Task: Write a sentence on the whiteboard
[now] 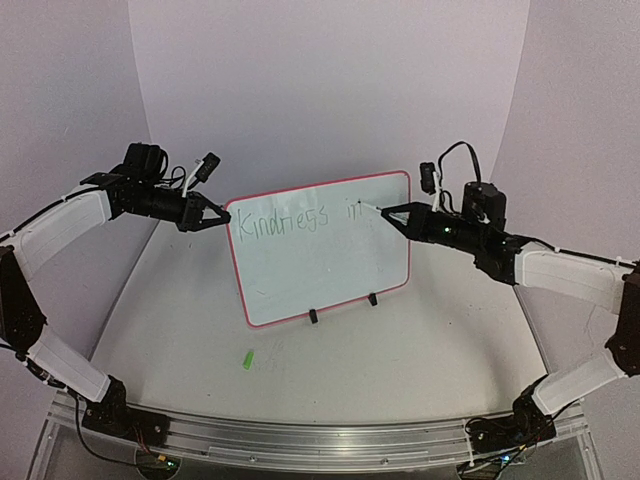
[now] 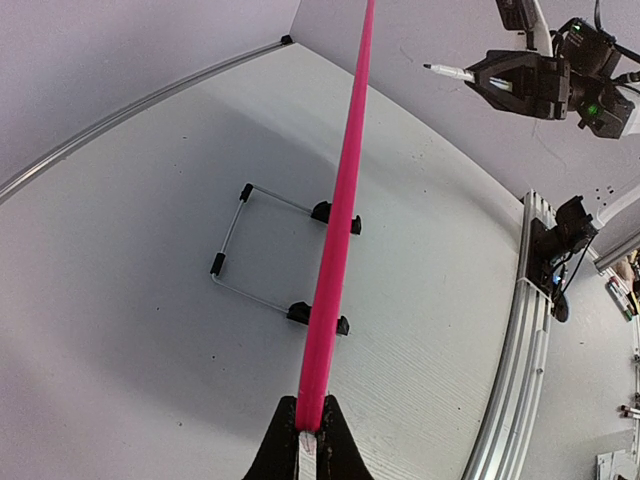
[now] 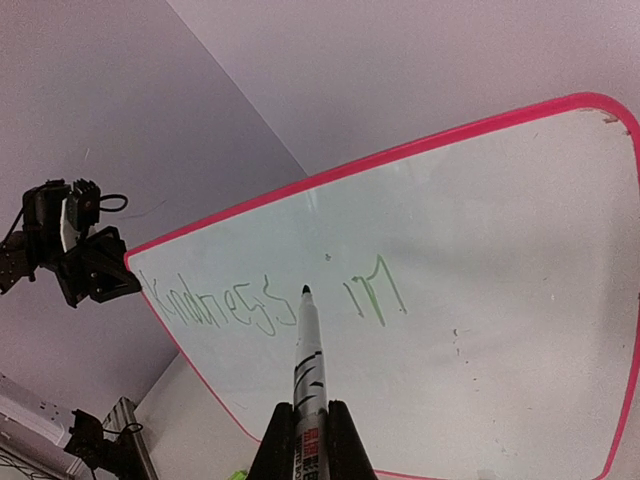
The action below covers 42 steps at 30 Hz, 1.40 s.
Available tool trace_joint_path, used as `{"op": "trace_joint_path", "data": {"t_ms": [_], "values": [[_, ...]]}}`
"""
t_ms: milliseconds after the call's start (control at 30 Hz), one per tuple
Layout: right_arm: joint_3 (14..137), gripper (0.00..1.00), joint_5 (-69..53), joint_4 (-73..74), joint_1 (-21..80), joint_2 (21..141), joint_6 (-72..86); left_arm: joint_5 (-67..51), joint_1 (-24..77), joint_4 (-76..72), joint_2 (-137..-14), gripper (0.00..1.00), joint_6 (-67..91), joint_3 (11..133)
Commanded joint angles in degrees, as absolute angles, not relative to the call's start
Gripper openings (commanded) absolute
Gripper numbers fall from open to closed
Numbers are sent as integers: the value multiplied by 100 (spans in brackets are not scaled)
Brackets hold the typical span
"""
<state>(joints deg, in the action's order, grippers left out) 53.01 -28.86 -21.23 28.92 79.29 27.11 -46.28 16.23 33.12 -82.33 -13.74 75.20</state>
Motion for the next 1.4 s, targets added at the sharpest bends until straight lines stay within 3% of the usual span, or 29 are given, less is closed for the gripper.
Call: {"op": "trace_joint_path", "data": {"t_ms": [0,267,733,1367], "values": [[5443,0,-3304,-2296,3412,8323,2547,-4692,1660,3189,-8038,0,-1440,7524],[6120,0,-3160,-2741,4482,9363,2524,-4685,1670,3186,-8026,0,-1438,7519],[7190,0,-3202,-3098,5039,10919,2656,-4649,1697,3185,-8006,0,-1444,7515],[7169,0,-2268,-2929,5133,11276,2774,-4647,1708,3193,-8012,0,-1448,7515]]}}
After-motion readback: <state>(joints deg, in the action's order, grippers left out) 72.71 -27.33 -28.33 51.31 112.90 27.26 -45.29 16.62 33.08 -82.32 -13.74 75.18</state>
